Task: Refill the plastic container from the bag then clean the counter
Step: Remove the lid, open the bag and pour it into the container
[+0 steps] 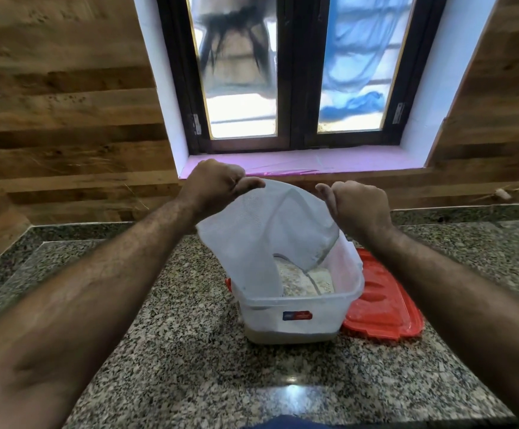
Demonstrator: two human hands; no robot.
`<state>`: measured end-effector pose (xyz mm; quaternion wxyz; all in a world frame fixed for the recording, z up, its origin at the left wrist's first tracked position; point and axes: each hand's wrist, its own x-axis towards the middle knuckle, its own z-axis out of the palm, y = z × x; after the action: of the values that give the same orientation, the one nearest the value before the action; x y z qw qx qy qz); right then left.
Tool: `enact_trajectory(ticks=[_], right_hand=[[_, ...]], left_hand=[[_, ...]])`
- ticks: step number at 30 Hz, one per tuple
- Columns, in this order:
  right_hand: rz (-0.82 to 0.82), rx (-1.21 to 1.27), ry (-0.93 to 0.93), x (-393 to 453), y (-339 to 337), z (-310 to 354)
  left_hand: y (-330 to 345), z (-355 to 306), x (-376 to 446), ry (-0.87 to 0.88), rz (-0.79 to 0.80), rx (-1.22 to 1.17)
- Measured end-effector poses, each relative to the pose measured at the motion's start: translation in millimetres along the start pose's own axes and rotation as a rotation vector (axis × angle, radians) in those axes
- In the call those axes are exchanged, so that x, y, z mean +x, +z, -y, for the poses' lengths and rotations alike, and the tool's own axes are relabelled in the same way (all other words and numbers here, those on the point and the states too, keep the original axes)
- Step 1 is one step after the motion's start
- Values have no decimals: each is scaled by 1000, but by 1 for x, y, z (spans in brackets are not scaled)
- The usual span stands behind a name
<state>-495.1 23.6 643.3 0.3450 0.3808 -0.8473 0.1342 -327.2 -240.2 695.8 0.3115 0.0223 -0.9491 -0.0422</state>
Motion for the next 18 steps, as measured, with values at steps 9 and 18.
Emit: enact_trajectory(ticks=[9,18], right_hand=[[268,332,528,14,5,-2],[220,287,515,36,-11,-24]], left_hand=[[3,2,-3,-71,-81,-31],[-4,22,1,201,83,334]])
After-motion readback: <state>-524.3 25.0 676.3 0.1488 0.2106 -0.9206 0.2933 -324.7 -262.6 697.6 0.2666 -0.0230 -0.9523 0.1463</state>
